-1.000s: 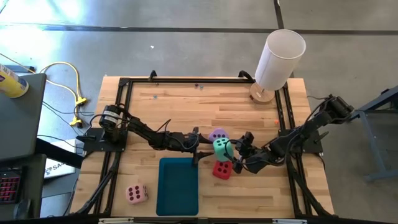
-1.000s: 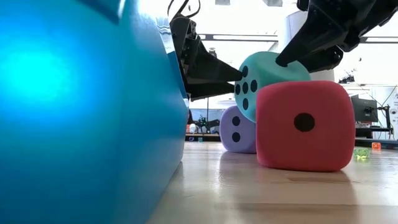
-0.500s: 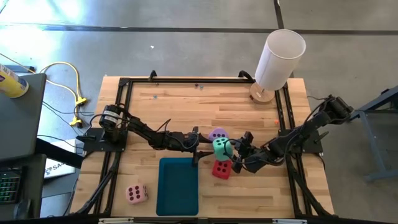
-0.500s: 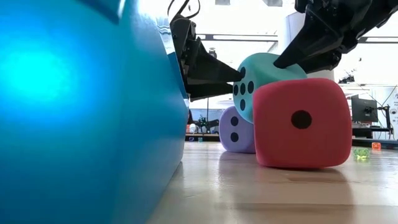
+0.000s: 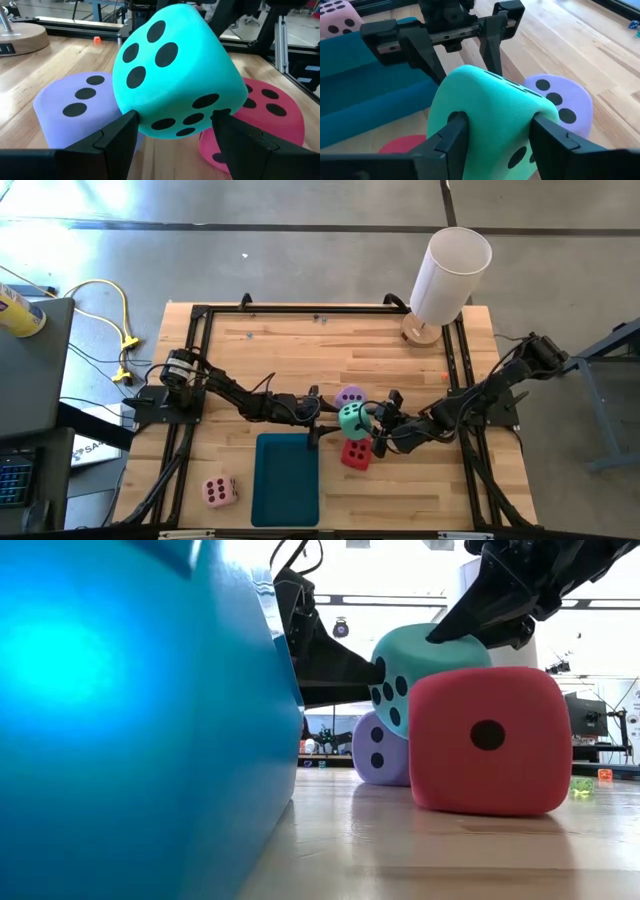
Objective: Pick & Place Dice
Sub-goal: Put the big green die into the blue bin
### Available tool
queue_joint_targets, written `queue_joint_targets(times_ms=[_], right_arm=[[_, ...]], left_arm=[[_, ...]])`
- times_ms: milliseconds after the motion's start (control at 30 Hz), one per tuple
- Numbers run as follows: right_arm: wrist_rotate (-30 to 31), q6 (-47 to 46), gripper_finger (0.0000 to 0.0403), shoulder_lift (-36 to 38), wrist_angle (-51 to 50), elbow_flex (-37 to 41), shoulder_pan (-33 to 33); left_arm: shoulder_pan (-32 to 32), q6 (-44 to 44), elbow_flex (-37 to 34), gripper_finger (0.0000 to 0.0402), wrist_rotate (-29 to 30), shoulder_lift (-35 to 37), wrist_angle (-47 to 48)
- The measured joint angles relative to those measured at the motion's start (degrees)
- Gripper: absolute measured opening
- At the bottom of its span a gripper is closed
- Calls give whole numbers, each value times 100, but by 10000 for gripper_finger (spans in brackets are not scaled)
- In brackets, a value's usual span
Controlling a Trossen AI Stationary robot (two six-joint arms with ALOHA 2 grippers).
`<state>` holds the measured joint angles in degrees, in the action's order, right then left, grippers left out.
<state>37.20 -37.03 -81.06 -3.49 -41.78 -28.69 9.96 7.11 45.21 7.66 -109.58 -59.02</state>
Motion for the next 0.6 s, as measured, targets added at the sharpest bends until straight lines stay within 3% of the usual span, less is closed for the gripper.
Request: queue_joint_targets(times_ms=[367,600], right_arm=[[-184,457,144,0,284,-4,44],[-466,1183,117,-13,965,-4,78]], left_arm=[[40,-109,0,246,-26,25,40],[171,-279,0,246,-132,277,554]])
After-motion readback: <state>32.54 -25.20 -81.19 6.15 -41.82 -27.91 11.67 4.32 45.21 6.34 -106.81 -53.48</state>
